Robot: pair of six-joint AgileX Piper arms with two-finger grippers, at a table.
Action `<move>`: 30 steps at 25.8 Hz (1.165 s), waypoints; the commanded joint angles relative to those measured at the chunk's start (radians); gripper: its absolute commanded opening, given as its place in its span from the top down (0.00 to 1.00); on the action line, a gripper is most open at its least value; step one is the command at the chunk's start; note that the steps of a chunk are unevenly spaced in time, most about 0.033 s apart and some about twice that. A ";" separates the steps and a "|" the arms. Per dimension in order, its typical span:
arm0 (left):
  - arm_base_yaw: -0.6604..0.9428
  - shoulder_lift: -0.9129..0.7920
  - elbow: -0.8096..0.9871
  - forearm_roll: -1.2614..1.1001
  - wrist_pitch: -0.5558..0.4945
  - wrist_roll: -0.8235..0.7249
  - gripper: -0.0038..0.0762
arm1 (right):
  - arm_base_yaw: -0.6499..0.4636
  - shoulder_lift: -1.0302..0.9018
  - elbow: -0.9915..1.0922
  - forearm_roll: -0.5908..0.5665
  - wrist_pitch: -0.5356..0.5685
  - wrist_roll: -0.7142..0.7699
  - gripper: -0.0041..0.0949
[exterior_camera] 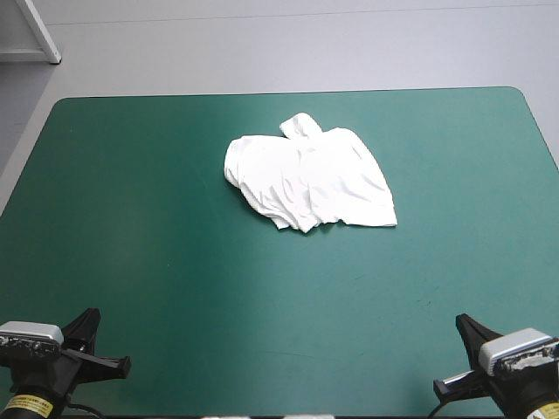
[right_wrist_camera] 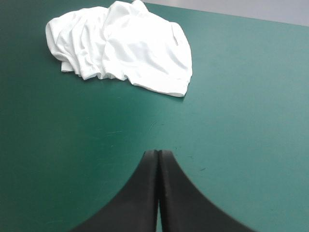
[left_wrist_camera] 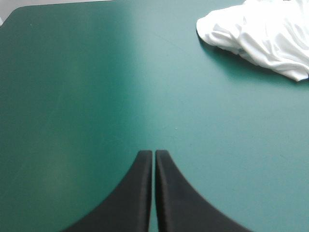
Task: Fold the cloth
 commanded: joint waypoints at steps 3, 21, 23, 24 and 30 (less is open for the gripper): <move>0.000 0.015 -0.020 -0.005 -0.075 -0.008 0.93 | 0.003 0.239 -0.110 0.074 -0.114 0.000 0.79; 0.000 0.015 -0.020 -0.005 -0.075 -0.008 0.93 | 0.085 1.280 -0.559 0.191 -0.092 -0.074 0.34; 0.000 0.015 -0.020 -0.005 -0.075 -0.008 0.93 | 0.127 1.370 -0.621 0.112 -0.097 -0.023 0.35; 0.000 0.015 -0.020 -0.005 -0.075 -0.008 0.93 | 0.141 1.405 -0.647 0.079 -0.099 0.000 0.35; 0.000 0.015 -0.020 -0.005 -0.075 -0.008 0.93 | 0.171 1.589 -0.807 -0.032 -0.093 0.078 0.35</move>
